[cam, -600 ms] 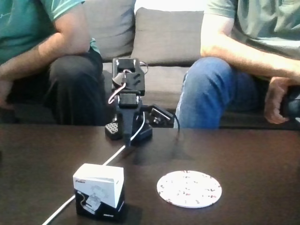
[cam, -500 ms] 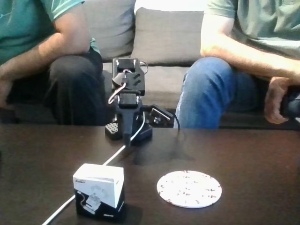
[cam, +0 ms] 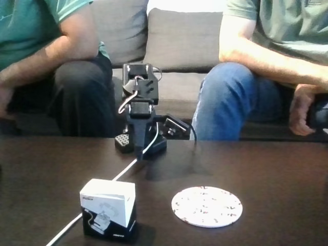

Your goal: Grasp a servo box and put it on the zirlivani.

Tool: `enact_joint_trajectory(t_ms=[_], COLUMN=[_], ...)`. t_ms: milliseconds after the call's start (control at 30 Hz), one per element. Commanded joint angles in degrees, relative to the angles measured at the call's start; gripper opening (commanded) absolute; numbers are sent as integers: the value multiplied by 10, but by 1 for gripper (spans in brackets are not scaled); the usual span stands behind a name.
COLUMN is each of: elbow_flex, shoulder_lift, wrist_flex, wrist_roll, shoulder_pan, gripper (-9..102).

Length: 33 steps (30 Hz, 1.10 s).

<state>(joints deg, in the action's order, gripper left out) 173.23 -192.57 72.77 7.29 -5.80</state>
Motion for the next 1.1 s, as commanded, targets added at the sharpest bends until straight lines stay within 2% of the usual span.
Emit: enact_joint_trajectory(t_ms=[0, 100, 233, 400, 600, 800, 900, 1067], elbow_flex=[-18, -40, -200, -371, -495, -693, -738, -790], shoulder_lift=[4, 4, 13, 52, 352, 661, 774, 890], wrist_flex=[4, 4, -25, -40, -23, 71, 83, 73], wrist_roll=[4, 4, 4, 0, -33, -41, -20, 22], shoulder_pan=[4, 4, 1, -41, -29, -23, -9, 43], gripper=[1, 1, 1, 11, 12, 16, 21, 21])
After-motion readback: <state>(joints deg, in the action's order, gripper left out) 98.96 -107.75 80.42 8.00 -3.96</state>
